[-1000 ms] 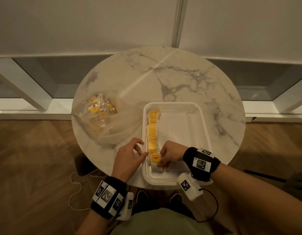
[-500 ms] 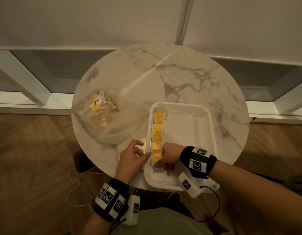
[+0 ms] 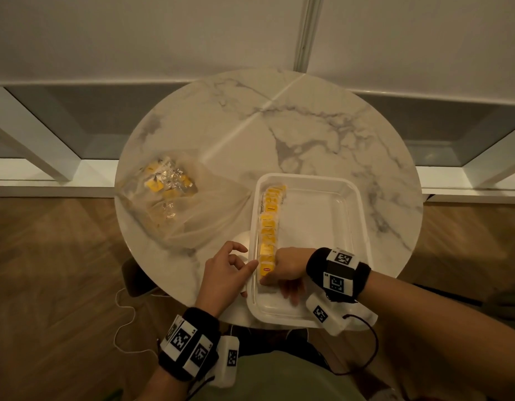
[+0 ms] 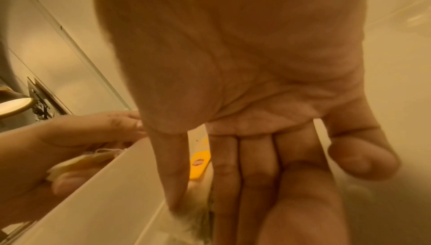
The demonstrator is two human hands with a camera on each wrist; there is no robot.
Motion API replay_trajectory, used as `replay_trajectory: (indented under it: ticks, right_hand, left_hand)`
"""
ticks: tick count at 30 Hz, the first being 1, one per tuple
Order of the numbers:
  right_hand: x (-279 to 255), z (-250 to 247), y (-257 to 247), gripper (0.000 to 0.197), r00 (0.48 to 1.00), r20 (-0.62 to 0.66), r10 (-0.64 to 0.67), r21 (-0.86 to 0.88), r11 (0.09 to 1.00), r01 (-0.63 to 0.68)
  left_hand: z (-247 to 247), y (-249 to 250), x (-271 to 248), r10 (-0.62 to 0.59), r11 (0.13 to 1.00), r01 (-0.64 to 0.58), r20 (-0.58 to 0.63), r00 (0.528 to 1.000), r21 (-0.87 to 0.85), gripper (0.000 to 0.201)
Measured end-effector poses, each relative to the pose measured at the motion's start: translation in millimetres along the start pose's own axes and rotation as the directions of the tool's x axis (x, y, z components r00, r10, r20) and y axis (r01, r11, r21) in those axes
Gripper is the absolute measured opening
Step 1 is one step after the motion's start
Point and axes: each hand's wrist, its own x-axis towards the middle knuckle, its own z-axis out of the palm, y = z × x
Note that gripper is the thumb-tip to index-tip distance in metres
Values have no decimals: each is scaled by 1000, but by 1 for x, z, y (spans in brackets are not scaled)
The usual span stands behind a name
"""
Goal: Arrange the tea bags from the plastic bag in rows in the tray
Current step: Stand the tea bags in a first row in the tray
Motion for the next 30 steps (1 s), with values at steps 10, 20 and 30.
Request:
replay_trajectory:
  ticks: [10,20,30]
  right_hand:
    - [1,-7,4,20,998,1,-55,40,998,55]
    - [5,-14,-4,23,994,-24,-110,-33,993,109]
    - [-42,-38,-22,29,797,-305,-522,-199,853,483]
  left_hand:
    - [-1,4,3,2,1000,-2,8,1000,1,16]
    - [-4,-3,16,1,999,-1,-13,1000,43,12]
    - [-22,23,18,-169,881,162,24,985,-444,29]
